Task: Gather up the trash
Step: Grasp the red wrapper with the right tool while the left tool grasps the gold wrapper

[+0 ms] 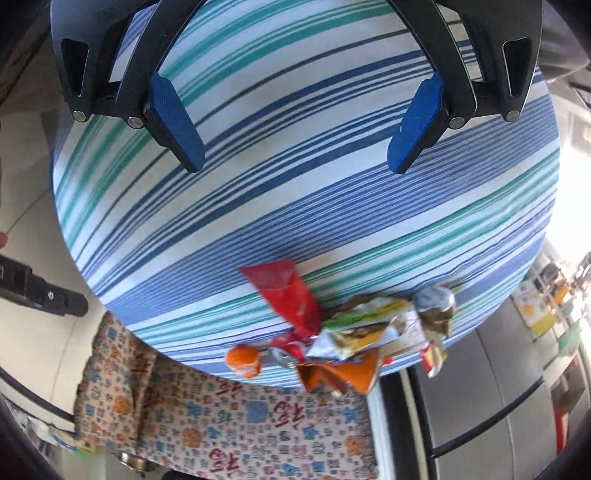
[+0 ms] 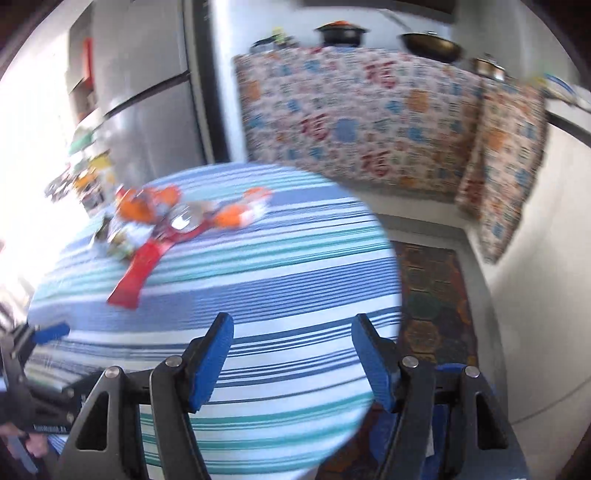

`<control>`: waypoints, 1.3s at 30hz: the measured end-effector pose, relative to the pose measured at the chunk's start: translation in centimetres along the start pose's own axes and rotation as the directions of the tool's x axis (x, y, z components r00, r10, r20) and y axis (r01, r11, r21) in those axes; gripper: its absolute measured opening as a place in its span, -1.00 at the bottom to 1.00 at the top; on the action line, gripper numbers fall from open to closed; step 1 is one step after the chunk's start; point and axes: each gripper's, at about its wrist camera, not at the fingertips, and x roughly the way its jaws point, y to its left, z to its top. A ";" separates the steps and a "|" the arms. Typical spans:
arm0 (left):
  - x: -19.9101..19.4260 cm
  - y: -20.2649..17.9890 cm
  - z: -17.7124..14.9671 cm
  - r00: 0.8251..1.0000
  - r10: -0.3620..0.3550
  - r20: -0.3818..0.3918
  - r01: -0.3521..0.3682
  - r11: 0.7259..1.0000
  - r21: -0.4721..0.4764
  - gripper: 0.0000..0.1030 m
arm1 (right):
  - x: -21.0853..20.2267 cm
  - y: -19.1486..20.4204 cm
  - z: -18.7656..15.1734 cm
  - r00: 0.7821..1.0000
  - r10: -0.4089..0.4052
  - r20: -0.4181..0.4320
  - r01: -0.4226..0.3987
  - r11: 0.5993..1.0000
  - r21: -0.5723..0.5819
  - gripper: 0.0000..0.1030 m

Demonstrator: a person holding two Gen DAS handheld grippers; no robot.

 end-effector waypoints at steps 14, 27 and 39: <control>1.7 7.2 -1.3 0.997 0.072 -0.034 -0.076 0.988 -0.137 0.98 | 5.1 9.3 4.4 0.945 0.327 -0.030 -0.327 0.945 0.001 0.29; 1.8 7.1 -0.9 0.997 0.065 -0.034 -0.069 0.988 -0.138 0.99 | 7.1 10.7 3.0 0.977 0.167 -0.134 -0.179 0.981 -0.079 -0.65; 1.7 12.7 4.2 0.997 0.020 0.080 0.002 0.964 -0.265 0.97 | 2.9 9.3 -0.7 0.998 -0.041 -0.049 0.031 0.980 -0.197 -0.61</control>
